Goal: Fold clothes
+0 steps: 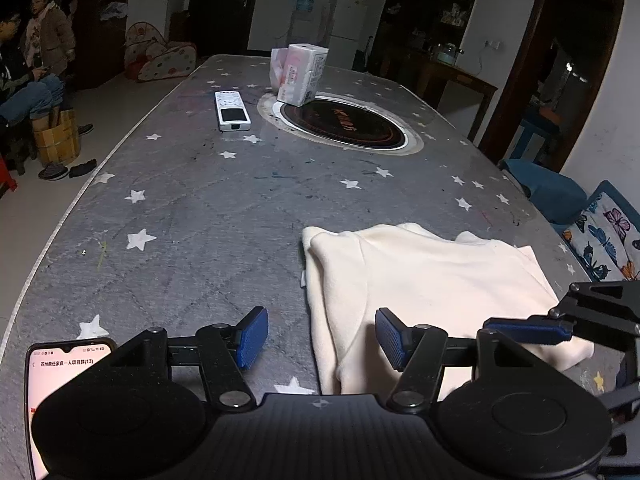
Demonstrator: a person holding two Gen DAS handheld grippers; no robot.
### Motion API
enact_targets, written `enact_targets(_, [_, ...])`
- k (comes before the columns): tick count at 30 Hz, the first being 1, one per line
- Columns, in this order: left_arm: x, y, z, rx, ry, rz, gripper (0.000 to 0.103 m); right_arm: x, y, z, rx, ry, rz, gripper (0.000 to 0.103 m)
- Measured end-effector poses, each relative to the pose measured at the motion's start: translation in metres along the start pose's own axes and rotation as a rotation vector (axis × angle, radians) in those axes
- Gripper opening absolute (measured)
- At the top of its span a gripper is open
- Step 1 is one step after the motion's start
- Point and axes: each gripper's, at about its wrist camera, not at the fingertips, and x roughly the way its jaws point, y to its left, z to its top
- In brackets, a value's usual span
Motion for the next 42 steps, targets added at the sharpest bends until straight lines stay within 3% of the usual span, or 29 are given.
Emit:
enact_targets(15, [0.01,0.018,0.011,-0.096,0.046,-0.016,0.063,0.034,0.044,0.014,-0.168,0.024,0.071,0.039])
enact_targets(27, [0.015,0.024,0.015,-0.154,0.065,-0.058,0.064,0.048,0.061,0.013,-0.243,0.051,0.016,0.039])
enact_targets(42, [0.012,0.033,0.014,-0.205,0.067,-0.058,0.066,0.049,0.064,0.014,-0.259,0.038,0.003,0.037])
